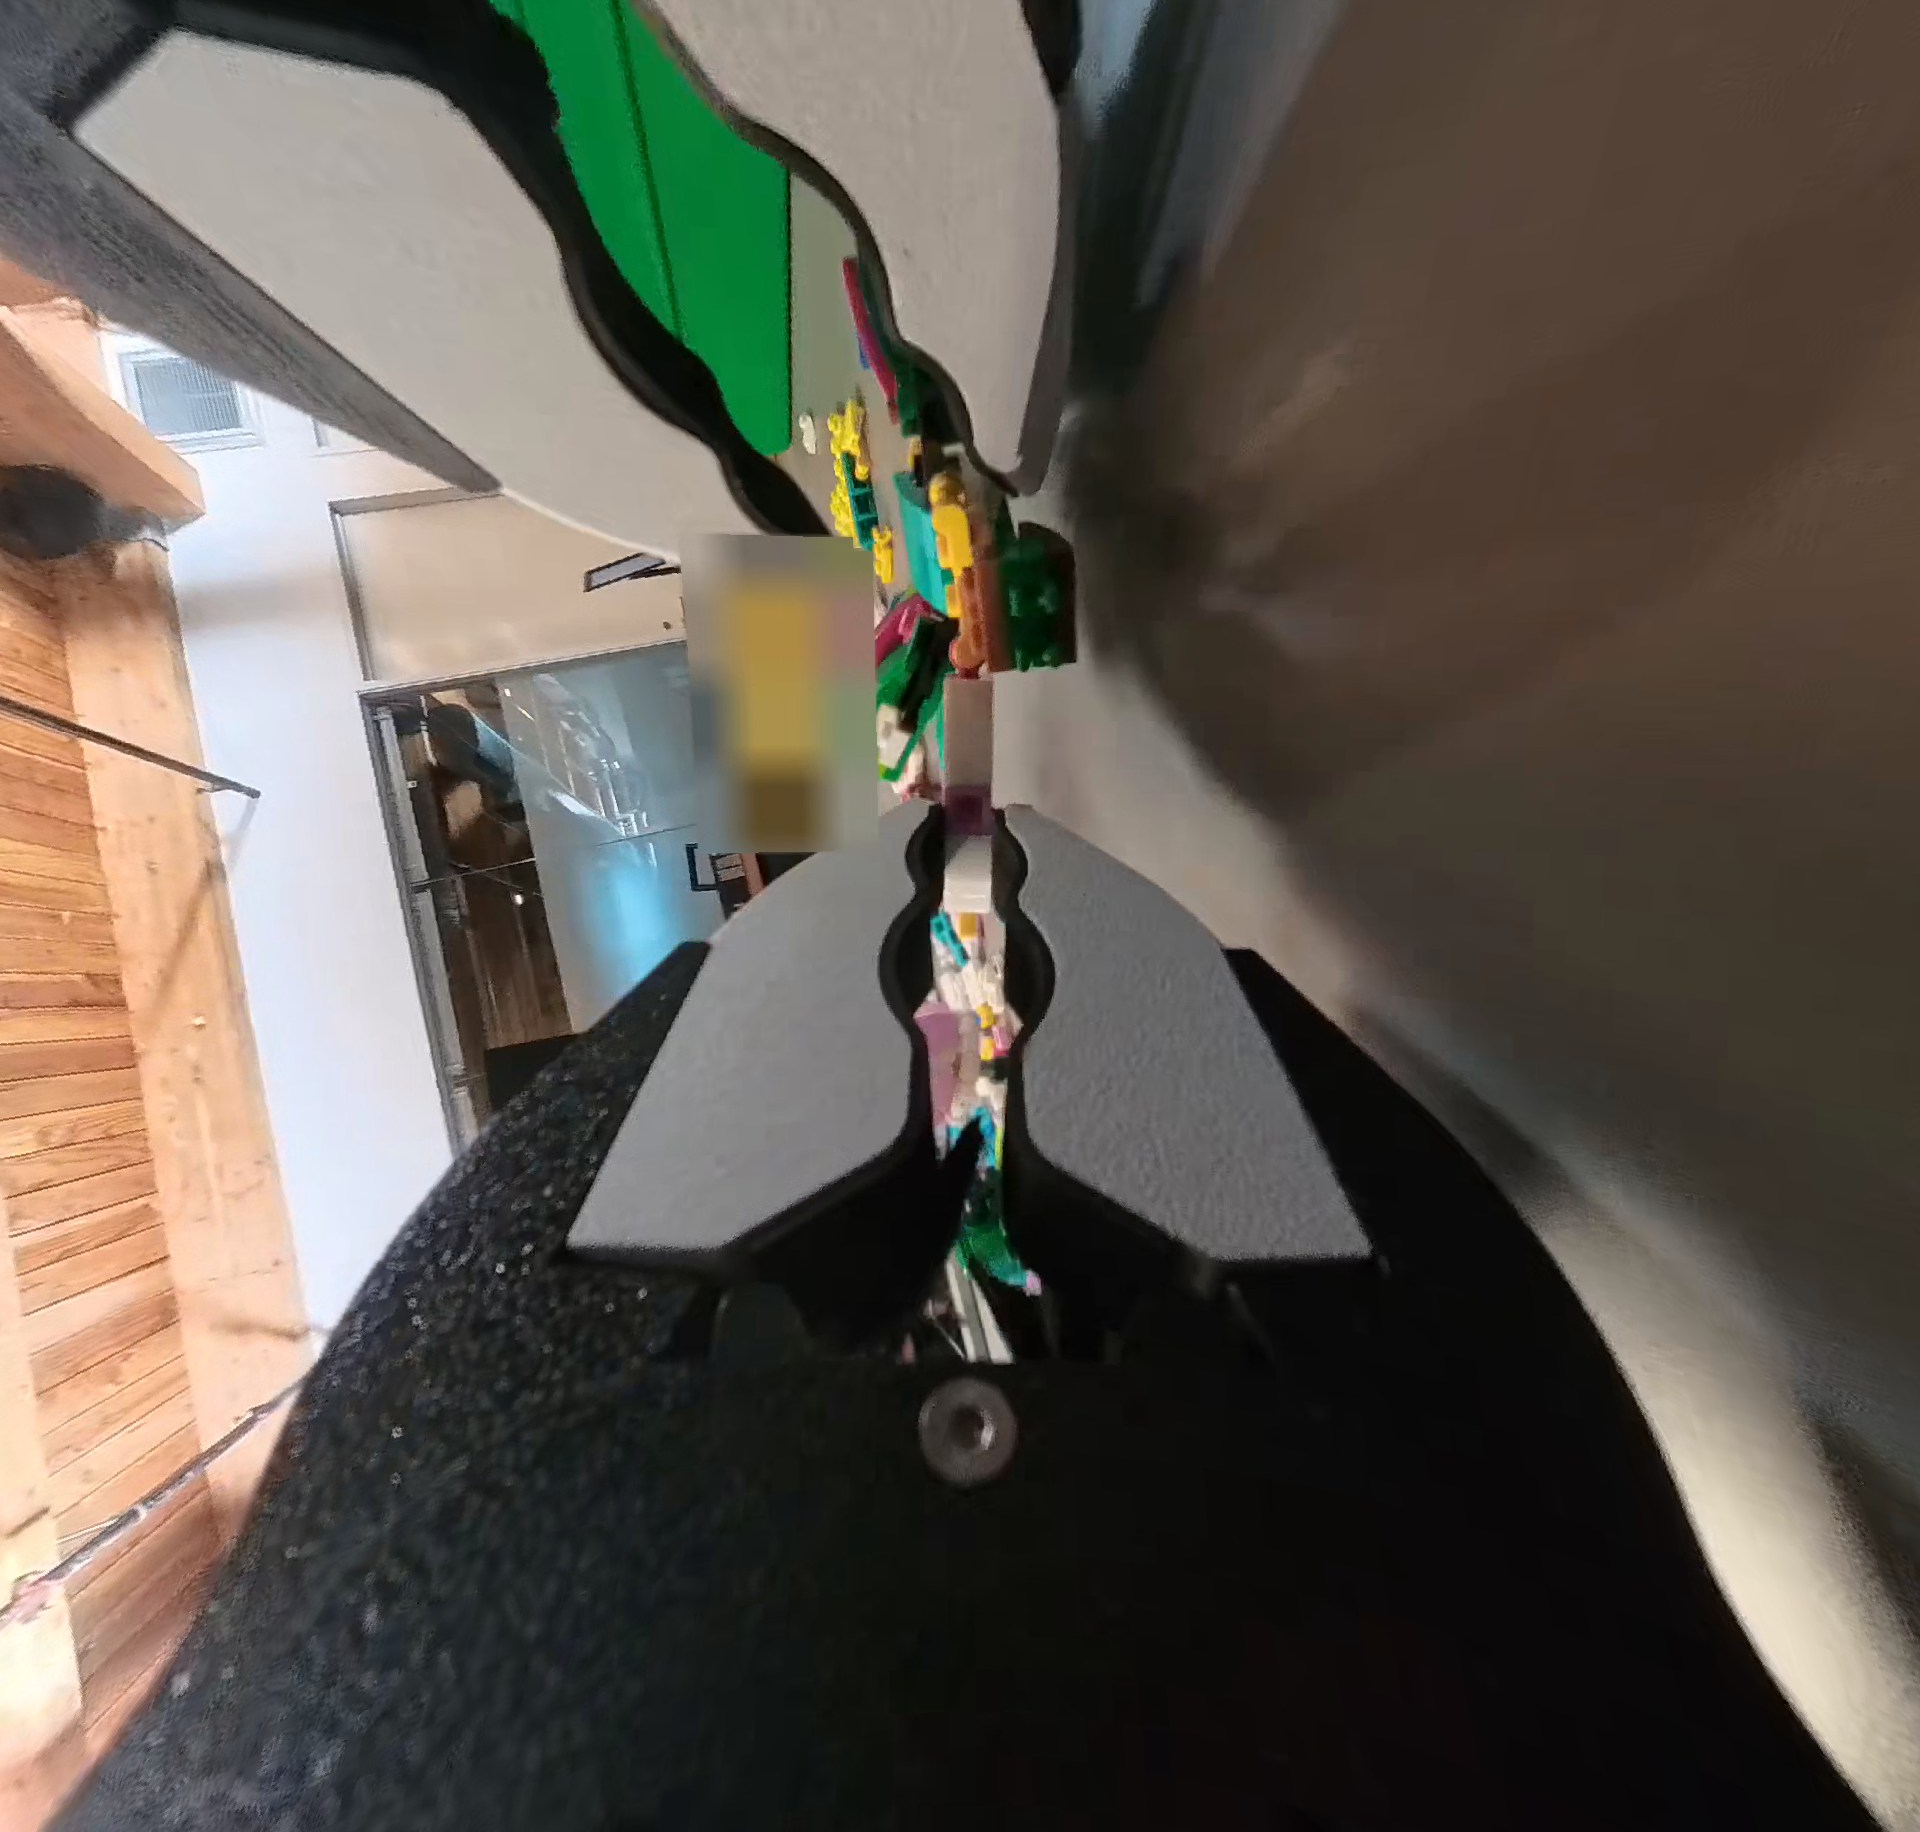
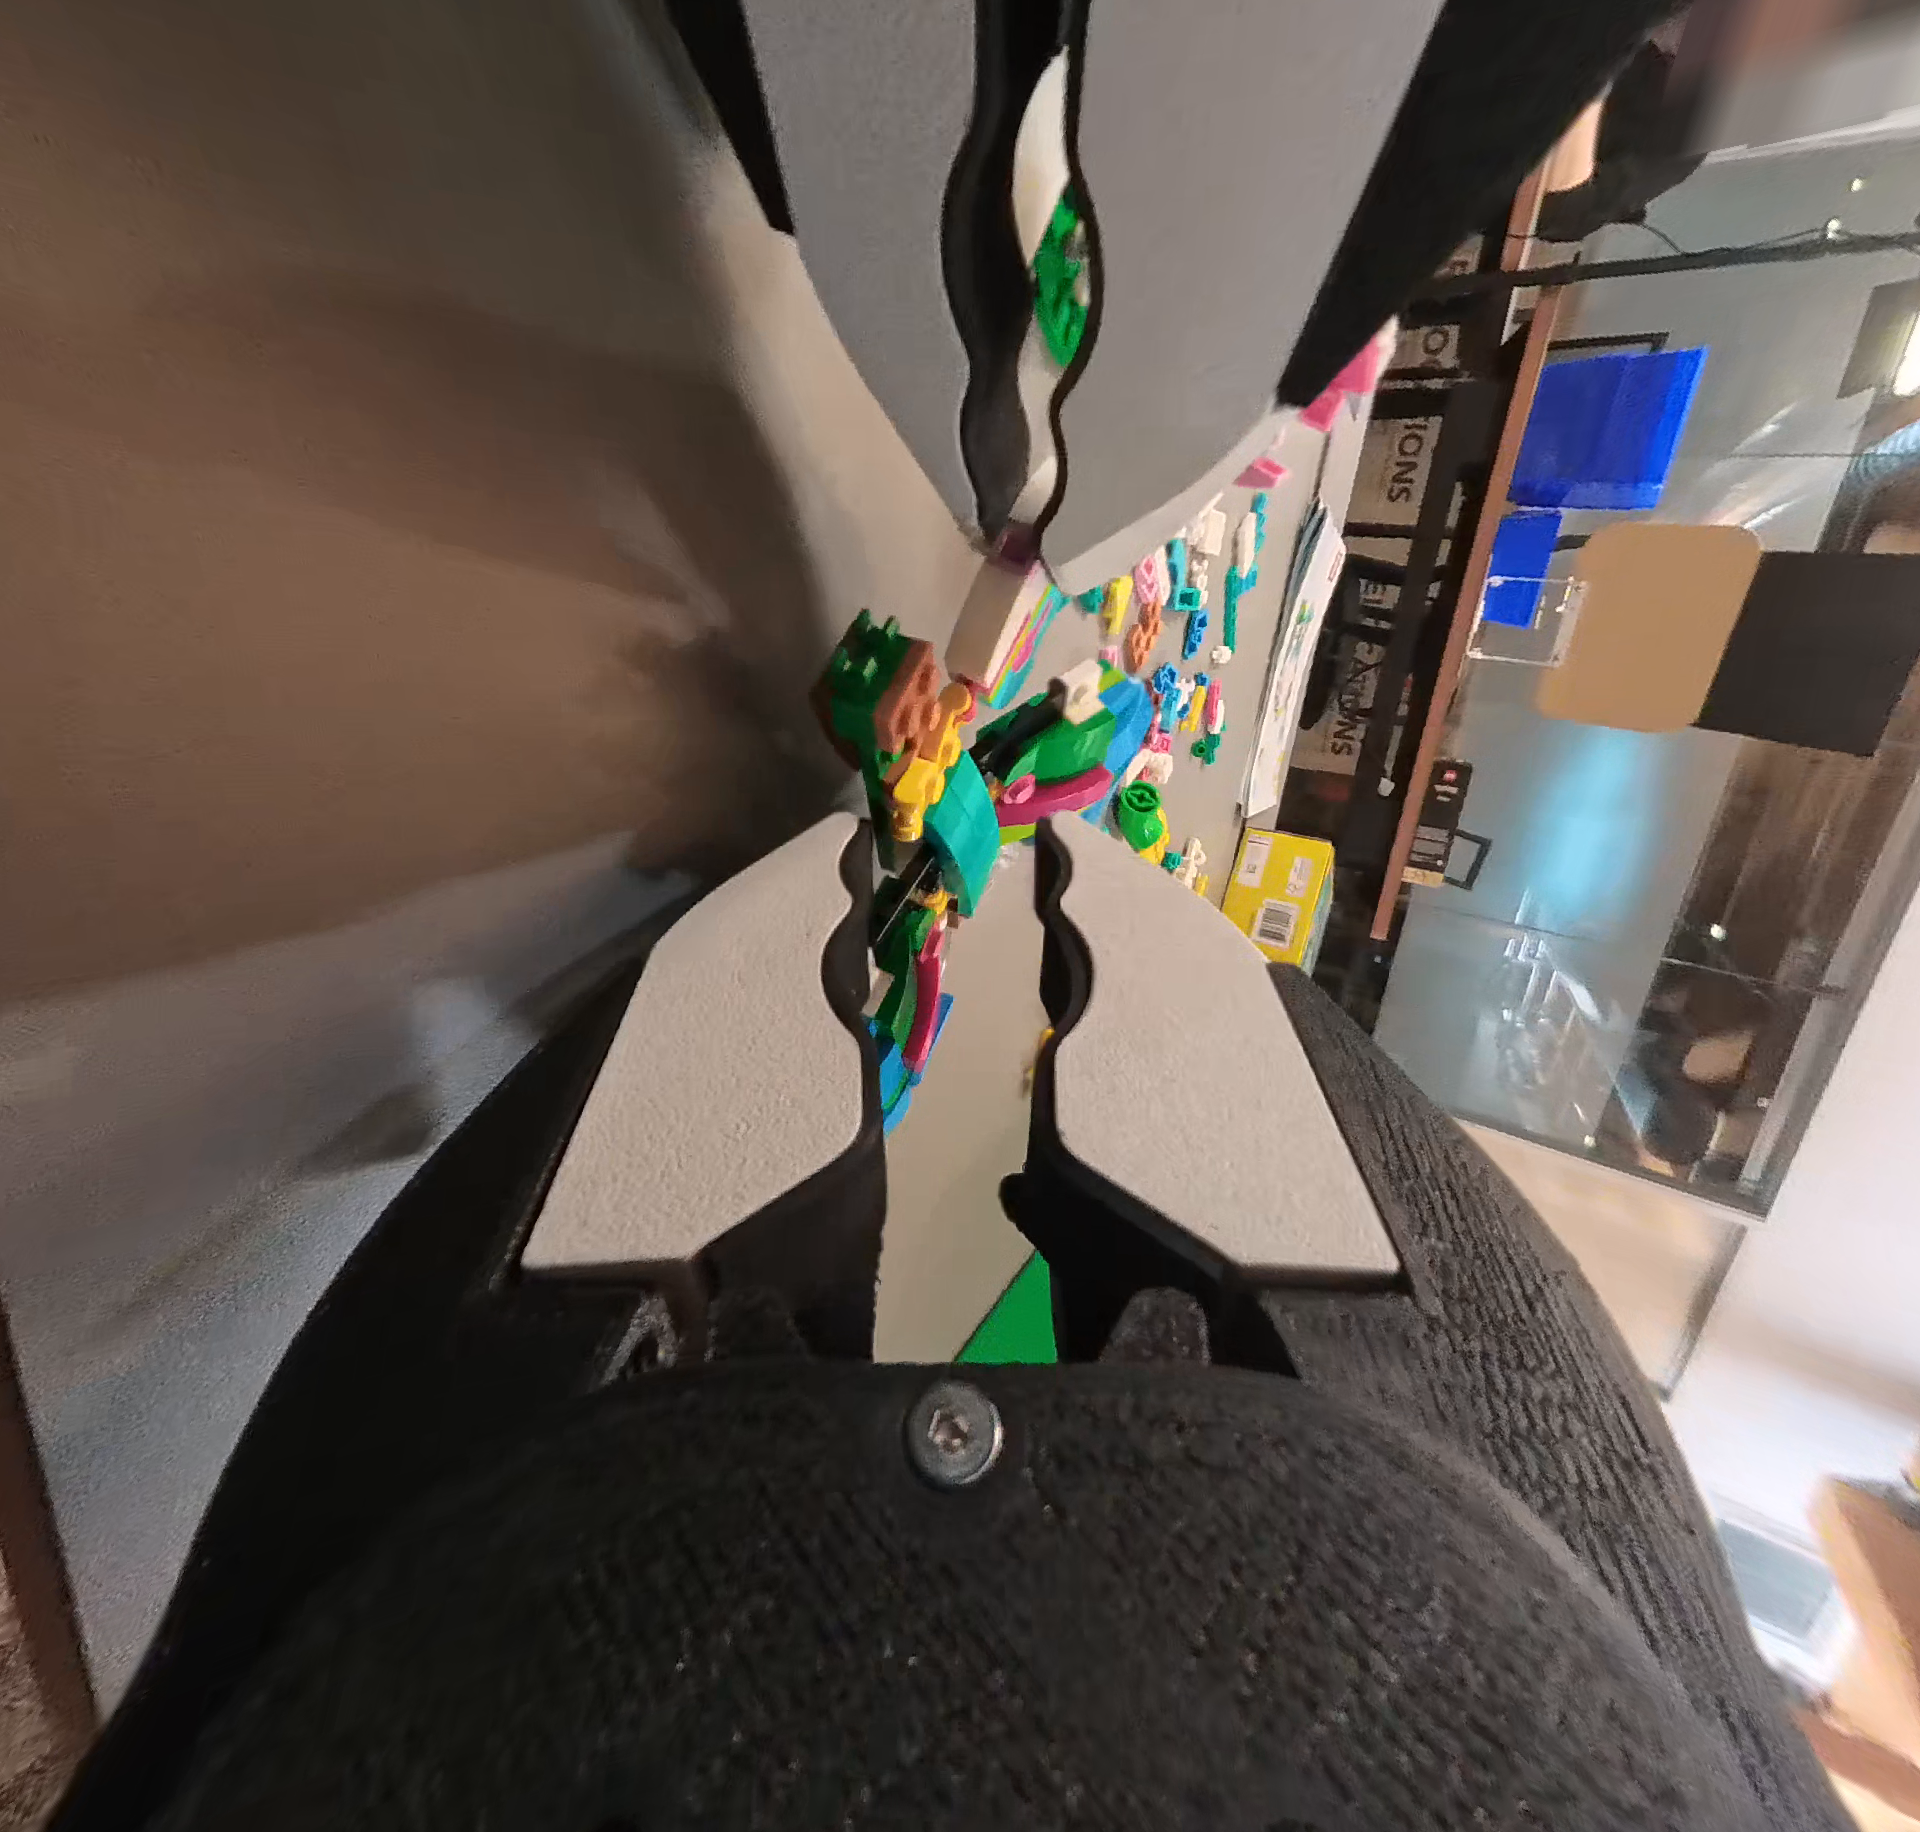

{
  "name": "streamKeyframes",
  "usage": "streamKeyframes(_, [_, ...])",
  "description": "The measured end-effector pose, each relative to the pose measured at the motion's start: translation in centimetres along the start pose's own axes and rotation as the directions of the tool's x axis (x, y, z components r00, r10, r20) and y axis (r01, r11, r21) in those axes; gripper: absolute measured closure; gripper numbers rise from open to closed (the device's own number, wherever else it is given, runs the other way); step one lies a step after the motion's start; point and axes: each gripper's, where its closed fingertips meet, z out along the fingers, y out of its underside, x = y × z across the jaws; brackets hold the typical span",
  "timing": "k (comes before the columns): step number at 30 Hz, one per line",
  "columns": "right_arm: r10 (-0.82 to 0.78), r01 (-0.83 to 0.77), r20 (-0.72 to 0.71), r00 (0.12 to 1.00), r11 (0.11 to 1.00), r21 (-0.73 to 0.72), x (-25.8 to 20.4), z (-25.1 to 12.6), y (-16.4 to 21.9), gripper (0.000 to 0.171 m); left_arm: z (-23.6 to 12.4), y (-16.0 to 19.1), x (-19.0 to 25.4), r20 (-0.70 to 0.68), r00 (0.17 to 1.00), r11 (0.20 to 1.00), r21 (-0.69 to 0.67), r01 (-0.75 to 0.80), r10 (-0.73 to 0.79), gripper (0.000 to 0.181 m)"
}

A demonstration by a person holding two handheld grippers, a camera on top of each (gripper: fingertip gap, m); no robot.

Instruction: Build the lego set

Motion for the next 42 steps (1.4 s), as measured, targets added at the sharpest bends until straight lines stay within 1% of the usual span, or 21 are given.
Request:
streamKeyframes(4, [-0.107,0.107,0.024,0.994,0.994,-0.011,-0.8,0.4,0.3,0.145,-0.2,-0.2,0.1,0.004,1.0,1.0,0.02,0.009,-0.009,0.173])
streamKeyframes(6, [-0.137,0.137,0.005,0.991,0.99,-0.013,-0.7,0.5,0.3,0.146,-0.2,-0.1,0.0,0.008,1.0,1.0,0.019,0.008,-0.008,0.173])
streamKeyframes(10, [-0.159,0.157,-0.074,0.985,0.987,-0.031,0.1,0.5,0.4,0.154,-0.3,-0.2,-0.2,0.023,0.999,0.999,0.035,0.031,-0.032,0.173])
streamKeyframes(14, [-0.121,0.119,-0.112,0.986,0.993,-0.028,0.5,0.5,0.6,0.155,-0.6,-0.3,-0.9,0.035,0.99,0.989,0.061,0.135,-0.137,0.171])
streamKeyframes(15, [-0.117,0.114,-0.126,0.985,0.993,-0.03,0.6,0.5,0.7,0.155,-0.7,-0.2,-1.2,0.042,0.985,0.985,0.06,0.165,-0.167,0.167])
streamKeyframes(17, [-0.111,0.107,-0.151,0.982,0.994,-0.033,1.0,0.3,0.9,0.155,-1.3,0.1,-1.3,0.02,0.971,0.97,0.056,0.238,-0.24,0.153])
streamKeyframes(19, [-0.113,0.108,-0.185,0.976,0.993,-0.036,1.7,0.1,1.1,0.155,-2.7,-0.1,-1.0,-0.065,0.924,0.919,0.097,0.381,-0.376,0.144])
streamKeyframes(22, [-0.146,0.141,-0.267,0.953,0.989,-0.039,3.3,-0.5,1.3,0.155,-4.6,0.4,-1.2,-0.146,0.768,0.758,0.124,0.64,-0.624,0.139])
streamKeyframes(23, [-0.165,0.161,-0.302,0.939,0.986,-0.039,4.2,-0.6,1.2,0.155,-5.0,0.7,-1.5,-0.173,0.692,0.68,0.131,0.722,-0.701,0.137])
streamKeyframes(24, [-0.189,0.188,-0.341,0.921,0.982,-0.038,5.1,-0.8,1.0,0.155,-5.4,0.9,-2.0,-0.213,0.592,0.576,0.136,0.806,-0.778,0.134])
streamKeyframes(25, [-0.222,0.224,-0.389,0.894,0.974,-0.04,6.3,-0.9,0.6,0.155,-5.7,1.0,-2.5,-0.273,0.466,0.444,0.14,0.885,-0.841,0.132])
streamKeyframes(27, [-0.305,0.319,-0.487,0.818,0.946,-0.055,8.6,-1.3,-0.4,0.155,-6.4,1.5,-4.5,-0.411,0.16,0.112,0.139,0.984,-0.897,0.127])
streamKeyframes(29, [-0.359,0.395,-0.563,0.744,0.917,-0.064,10.7,-1.6,-1.8,0.156,-7.2,2.6,-7.2,-0.561,-0.141,-0.235,0.098,0.967,-0.816,0.118])
streamKeyframes(30, [-0.376,0.423,-0.59,0.715,0.904,-0.064,11.6,-1.6,-2.4,0.156,-7.5,3.4,-8.4,-0.617,-0.263,-0.375,0.058,0.925,-0.742,0.113])
streamKeyframes(31, [-0.394,0.45,-0.612,0.686,0.89,-0.069,12.3,-1.6,-3.1,0.156,-7.7,4.4,-9.2,-0.645,-0.35,-0.472,0.018,0.881,-0.679,0.111])
streamKeyframes(32, [-0.413,0.478,-0.631,0.657,0.875,-0.076,13.0,-1.5,-3.8,0.156,-7.7,5.3,-9.6,-0.653,-0.399,-0.52,-0.008,0.854,-0.644,0.111])
streamKeyframes(33, [-0.432,0.504,-0.644,0.632,0.86,-0.082,13.5,-1.4,-4.4,0.156,-7.7,6.0,-9.7,-0.647,-0.411,-0.527,-0.018,0.85,-0.642,0.113])
streamKeyframes(35, [-0.457,0.545,-0.664,0.592,0.834,-0.088,14.2,-1.2,-5.5,0.155,-7.6,6.9,-9.4,-0.603,-0.399,-0.485,-0.022,0.874,-0.691,0.119])
streamKeyframes(39, [-0.503,0.626,-0.694,0.516,0.774,-0.095,14.4,-0.6,-7.6,0.155,-8.3,8.2,-9.4,-0.544,-0.366,-0.438,0.002,0.899,-0.755,0.144])
streamKeyframes(40, [-0.511,0.642,-0.698,0.502,0.761,-0.095,14.3,-0.5,-8.0,0.155,-8.3,8.4,-9.2,-0.534,-0.366,-0.429,-0.006,0.903,-0.762,0.147])
streamKeyframes(42, [-0.518,0.659,-0.704,0.487,0.746,-0.093,14.2,-0.2,-8.7,0.156,-8.4,8.4,-8.4,-0.534,-0.382,-0.423,-0.049,0.905,-0.754,0.148])
